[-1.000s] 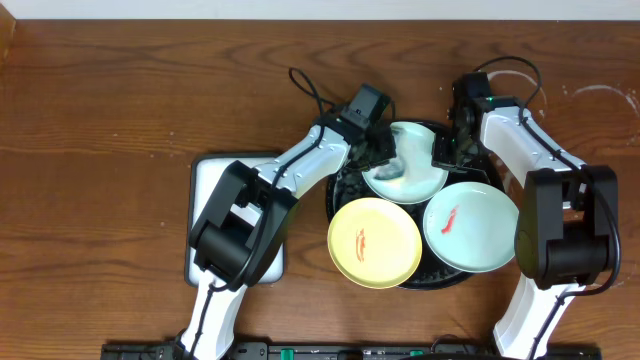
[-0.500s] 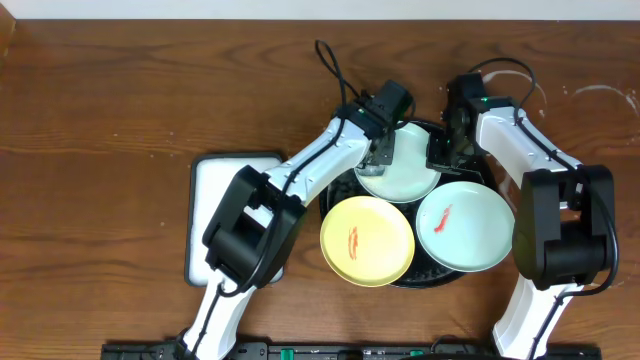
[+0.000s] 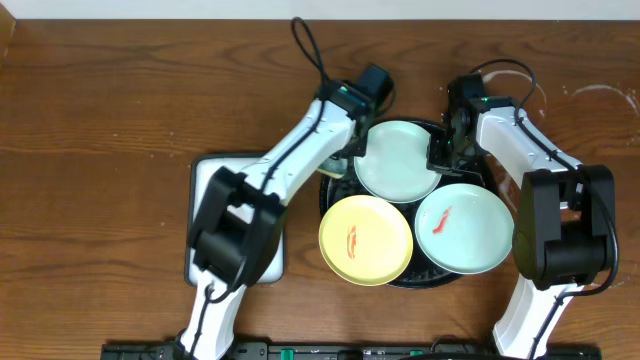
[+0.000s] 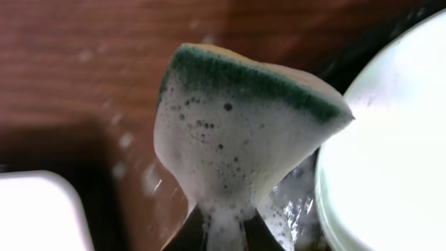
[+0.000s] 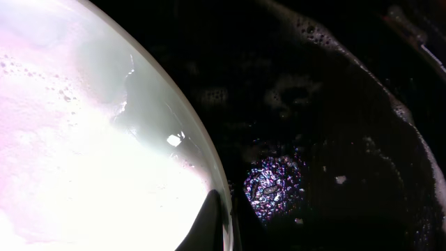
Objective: Clean dirty plates on tray and stack at the side
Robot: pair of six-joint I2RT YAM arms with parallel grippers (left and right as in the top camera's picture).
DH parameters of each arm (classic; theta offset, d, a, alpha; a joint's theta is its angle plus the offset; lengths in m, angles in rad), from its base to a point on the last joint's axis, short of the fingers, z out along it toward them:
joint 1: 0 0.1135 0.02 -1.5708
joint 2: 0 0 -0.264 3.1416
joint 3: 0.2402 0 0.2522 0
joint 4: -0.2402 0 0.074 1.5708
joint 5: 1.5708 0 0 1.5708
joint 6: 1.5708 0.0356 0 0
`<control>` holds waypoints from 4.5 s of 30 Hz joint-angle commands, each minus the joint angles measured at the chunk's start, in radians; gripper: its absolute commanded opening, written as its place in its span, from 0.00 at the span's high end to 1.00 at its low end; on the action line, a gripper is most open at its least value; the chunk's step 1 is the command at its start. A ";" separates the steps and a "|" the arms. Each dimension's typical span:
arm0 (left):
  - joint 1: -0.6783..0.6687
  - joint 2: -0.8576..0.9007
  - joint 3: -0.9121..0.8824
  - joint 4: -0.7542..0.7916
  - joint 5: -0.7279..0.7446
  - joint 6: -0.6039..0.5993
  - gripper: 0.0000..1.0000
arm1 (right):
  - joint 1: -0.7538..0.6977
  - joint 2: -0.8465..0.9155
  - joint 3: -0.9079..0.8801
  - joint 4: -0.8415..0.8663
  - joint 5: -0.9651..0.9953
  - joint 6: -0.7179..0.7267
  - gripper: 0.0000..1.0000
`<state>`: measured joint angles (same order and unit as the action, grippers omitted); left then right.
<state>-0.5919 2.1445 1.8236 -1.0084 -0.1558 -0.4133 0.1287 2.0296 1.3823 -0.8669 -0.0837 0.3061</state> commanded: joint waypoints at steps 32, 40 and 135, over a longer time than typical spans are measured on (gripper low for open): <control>0.618 -0.386 -0.504 -0.137 0.120 0.046 0.92 | 0.232 -0.398 0.029 -0.007 0.551 -0.238 0.99; 0.620 -0.387 -0.504 -0.137 0.120 0.046 0.92 | 0.372 -0.409 0.029 0.007 0.849 -0.326 0.99; 0.620 -0.387 -0.504 -0.141 0.120 0.047 0.92 | -0.897 -0.321 -0.141 0.000 -0.278 -0.068 0.36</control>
<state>0.0246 1.7599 1.3186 -1.1446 -0.0319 -0.3840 -0.8097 1.8118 1.2331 -0.8600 -0.2562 0.2756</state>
